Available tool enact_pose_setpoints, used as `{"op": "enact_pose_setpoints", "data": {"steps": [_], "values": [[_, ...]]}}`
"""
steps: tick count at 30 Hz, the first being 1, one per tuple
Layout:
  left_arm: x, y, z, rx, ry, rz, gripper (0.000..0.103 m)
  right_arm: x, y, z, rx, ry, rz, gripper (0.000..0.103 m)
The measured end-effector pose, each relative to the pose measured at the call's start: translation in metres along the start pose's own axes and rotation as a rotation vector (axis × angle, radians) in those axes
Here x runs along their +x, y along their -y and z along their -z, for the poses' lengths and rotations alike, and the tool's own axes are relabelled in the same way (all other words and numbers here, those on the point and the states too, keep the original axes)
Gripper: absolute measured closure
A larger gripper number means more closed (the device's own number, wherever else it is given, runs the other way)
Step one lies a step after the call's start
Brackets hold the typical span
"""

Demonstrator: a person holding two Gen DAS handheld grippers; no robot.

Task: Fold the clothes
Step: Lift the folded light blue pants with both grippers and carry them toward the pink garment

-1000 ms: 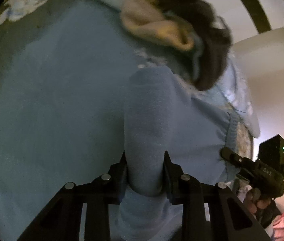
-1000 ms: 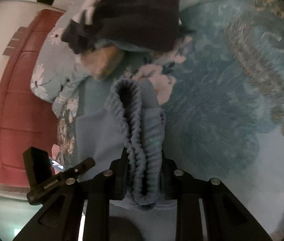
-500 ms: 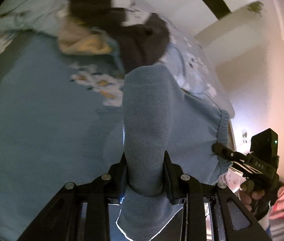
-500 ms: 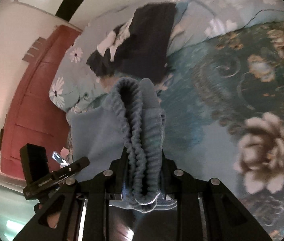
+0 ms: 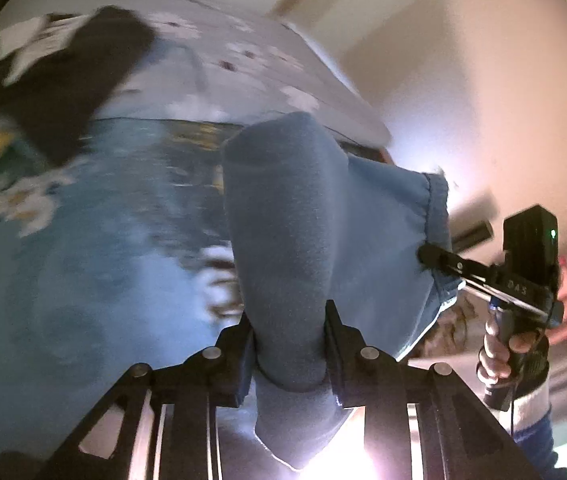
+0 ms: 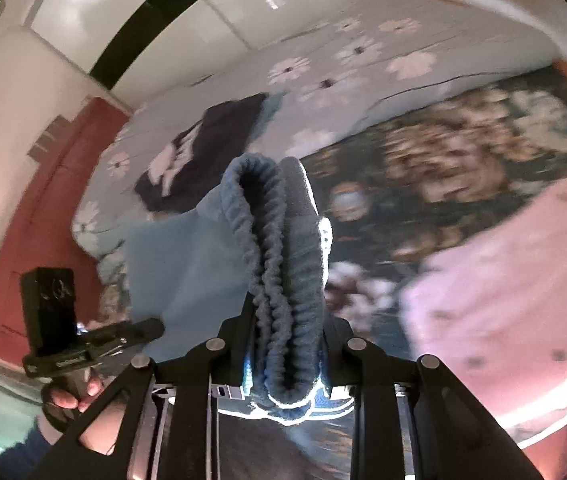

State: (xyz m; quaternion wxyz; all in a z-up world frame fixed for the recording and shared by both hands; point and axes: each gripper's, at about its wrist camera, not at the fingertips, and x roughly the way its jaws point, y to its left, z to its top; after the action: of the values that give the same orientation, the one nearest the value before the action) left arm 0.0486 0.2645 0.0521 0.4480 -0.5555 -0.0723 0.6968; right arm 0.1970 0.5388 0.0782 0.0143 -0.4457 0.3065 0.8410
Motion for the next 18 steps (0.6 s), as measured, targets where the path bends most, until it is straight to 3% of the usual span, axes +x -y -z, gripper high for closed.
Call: {"op": "enact_pose_setpoints", "data": {"steps": [9,14,18], "values": [[0.094,0.110,-0.015,0.125,-0.150,0.079,0.071,-0.081,0.112,-0.010,0.079,-0.014,0.146,0.077],[0.148,0.152,-0.015,0.133,-0.228,0.089,0.071,-0.092,0.152,-0.017,0.101,-0.051,0.235,0.077],[0.185,0.164,-0.008,0.130,-0.277,0.045,0.071,-0.087,0.184,-0.017,0.127,-0.081,0.292,0.076]]}}
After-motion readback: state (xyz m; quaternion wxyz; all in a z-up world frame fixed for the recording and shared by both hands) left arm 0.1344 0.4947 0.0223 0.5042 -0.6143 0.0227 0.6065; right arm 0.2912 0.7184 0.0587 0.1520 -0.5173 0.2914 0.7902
